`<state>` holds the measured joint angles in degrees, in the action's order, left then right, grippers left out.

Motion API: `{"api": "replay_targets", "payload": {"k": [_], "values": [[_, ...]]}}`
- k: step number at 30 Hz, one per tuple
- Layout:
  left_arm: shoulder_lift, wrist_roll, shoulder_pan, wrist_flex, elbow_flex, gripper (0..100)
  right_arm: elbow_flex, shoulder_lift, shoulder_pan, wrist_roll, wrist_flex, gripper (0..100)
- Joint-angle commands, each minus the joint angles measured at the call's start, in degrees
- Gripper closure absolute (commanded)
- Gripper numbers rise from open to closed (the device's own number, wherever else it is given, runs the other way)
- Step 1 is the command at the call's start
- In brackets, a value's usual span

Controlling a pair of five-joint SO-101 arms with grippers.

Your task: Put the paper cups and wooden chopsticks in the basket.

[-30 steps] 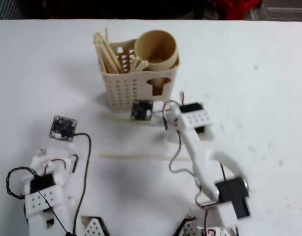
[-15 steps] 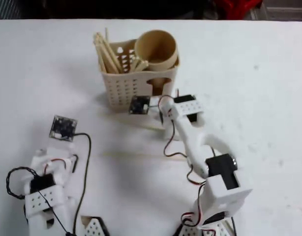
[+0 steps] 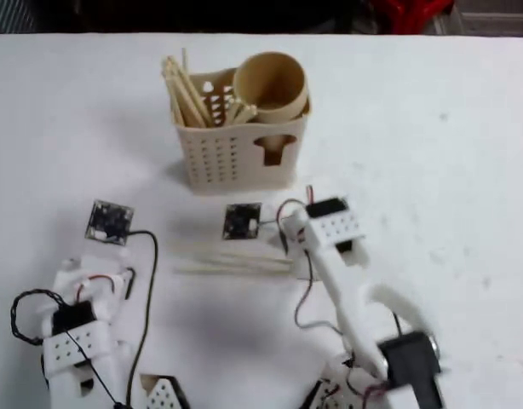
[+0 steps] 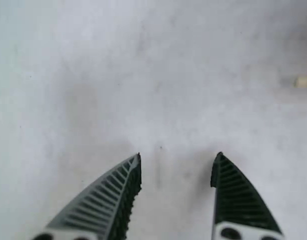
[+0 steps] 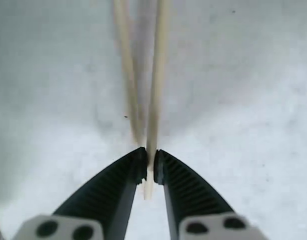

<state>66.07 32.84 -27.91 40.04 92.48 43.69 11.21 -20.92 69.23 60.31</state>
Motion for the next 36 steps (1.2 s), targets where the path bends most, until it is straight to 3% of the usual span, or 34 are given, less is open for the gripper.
{"api": "replay_targets", "payload": {"k": [1, 4, 11, 16, 21, 27, 36], "values": [[0.75, 0.62, 0.48, -0.88, -0.53, 76, 2.46, 8.13, -0.31, -3.69, 0.22, 98.1], [0.75, 0.62, 0.48, -0.88, -0.53, 76, 2.46, 8.22, 0.57, -6.59, 0.31, 97.0], [0.75, 0.62, 0.48, -0.88, -0.53, 76, 2.20, 8.75, -0.66, -6.86, 3.82, 79.6], [0.75, 0.62, 0.48, -0.88, -0.53, 76, -0.70, 8.84, -3.30, -7.91, 1.80, 79.4], [0.75, 0.62, 0.48, -0.88, -0.53, 76, -12.04, 7.08, -11.12, -23.82, 1.01, 83.4], [0.75, 0.62, 0.48, -0.79, -0.53, 76, -16.88, -4.53, -19.56, -25.67, -6.90, 80.6], [0.75, 0.62, 0.48, -0.79, -0.53, 76, -21.27, -21.58, -19.03, -27.52, -12.70, 79.4]]}}
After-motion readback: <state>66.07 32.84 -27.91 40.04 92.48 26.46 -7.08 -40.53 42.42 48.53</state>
